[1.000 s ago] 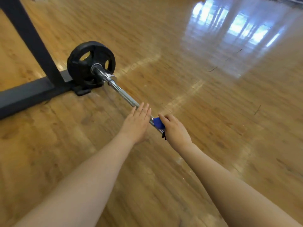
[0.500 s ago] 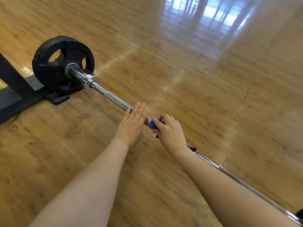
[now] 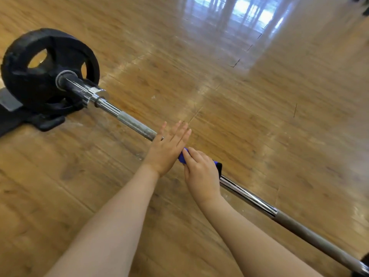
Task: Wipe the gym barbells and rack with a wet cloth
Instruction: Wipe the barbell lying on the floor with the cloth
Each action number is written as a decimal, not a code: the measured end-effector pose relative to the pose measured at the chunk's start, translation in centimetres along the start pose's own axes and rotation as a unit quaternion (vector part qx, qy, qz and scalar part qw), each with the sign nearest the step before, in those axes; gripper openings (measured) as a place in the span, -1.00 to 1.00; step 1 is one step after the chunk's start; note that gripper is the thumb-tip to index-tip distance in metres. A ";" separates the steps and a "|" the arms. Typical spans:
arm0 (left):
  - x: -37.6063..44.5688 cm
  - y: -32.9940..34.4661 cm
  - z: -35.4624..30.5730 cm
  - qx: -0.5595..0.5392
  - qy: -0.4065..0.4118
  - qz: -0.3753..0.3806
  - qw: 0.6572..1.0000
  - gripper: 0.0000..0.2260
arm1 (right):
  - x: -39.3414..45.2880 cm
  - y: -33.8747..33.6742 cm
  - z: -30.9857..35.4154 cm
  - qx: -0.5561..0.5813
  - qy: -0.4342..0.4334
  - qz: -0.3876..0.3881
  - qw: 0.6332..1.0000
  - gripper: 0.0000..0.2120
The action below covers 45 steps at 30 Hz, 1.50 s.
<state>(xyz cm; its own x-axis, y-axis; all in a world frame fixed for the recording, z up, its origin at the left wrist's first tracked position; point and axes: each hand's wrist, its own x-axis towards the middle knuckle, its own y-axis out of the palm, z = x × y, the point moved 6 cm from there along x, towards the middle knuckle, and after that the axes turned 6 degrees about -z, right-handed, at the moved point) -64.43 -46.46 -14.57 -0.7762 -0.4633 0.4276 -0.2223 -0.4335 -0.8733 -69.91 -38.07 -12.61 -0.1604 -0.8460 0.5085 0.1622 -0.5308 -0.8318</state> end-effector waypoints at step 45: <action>1.1 0.1 0.3 0.014 0.048 -0.018 0.999 -0.51 | -1.5 -0.6 -1.0 -0.060 0.048 -0.010 0.997 -0.64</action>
<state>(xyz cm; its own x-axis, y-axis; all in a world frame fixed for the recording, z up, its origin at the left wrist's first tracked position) -65.13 -47.19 -14.10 -0.8214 -0.3717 0.4326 -0.2350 -0.4705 -0.8505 -70.71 -36.44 -13.12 -0.2560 -0.8233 0.5066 0.0417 -0.5330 -0.8451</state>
